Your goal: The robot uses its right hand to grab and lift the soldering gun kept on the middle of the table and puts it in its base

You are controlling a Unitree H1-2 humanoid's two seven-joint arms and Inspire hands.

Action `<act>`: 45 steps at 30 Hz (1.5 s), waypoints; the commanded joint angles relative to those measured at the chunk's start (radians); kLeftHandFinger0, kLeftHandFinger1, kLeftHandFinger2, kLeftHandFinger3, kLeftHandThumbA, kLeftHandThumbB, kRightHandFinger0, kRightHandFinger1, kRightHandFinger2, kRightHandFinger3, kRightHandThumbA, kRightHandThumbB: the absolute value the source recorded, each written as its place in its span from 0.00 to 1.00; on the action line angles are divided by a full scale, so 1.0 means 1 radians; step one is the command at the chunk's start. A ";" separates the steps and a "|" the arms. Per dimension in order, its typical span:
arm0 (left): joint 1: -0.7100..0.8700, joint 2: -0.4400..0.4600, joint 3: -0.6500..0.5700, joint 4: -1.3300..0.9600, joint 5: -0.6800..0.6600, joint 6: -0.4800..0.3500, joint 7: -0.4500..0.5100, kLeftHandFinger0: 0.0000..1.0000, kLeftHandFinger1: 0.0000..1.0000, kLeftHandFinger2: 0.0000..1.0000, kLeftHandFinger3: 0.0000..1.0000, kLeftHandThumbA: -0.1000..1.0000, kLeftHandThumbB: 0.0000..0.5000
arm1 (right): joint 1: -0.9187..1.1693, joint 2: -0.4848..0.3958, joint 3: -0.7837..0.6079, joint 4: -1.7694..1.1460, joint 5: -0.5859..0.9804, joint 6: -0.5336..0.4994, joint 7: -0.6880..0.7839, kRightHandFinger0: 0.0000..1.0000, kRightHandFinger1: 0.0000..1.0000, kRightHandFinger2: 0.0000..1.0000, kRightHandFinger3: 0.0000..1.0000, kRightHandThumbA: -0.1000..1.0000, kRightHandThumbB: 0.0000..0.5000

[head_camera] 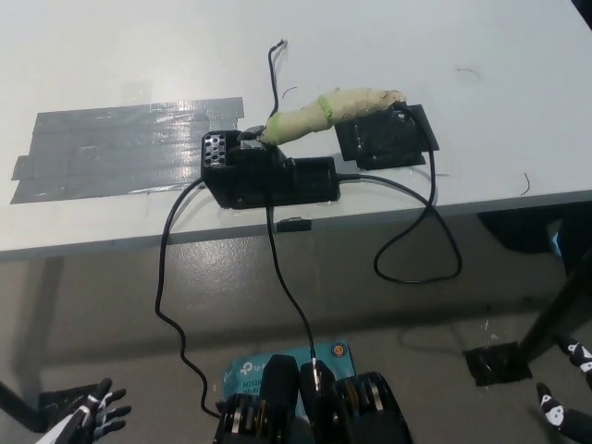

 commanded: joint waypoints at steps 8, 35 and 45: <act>-0.009 -0.007 0.019 -0.008 -0.021 0.012 0.045 1.00 1.00 1.00 1.00 1.00 0.84 | -0.036 -0.063 0.023 0.034 0.065 -0.037 -0.040 1.00 1.00 1.00 1.00 0.44 0.72; -0.048 0.009 0.014 0.012 -0.008 0.012 0.013 1.00 1.00 0.98 1.00 1.00 1.00 | -0.051 -0.116 0.089 0.019 0.033 0.029 -0.062 1.00 1.00 1.00 1.00 0.42 0.64; -0.049 0.010 0.010 0.017 -0.023 0.012 0.018 1.00 1.00 1.00 1.00 1.00 0.89 | -0.049 -0.123 0.101 0.018 0.022 0.040 -0.067 1.00 1.00 1.00 1.00 0.42 0.64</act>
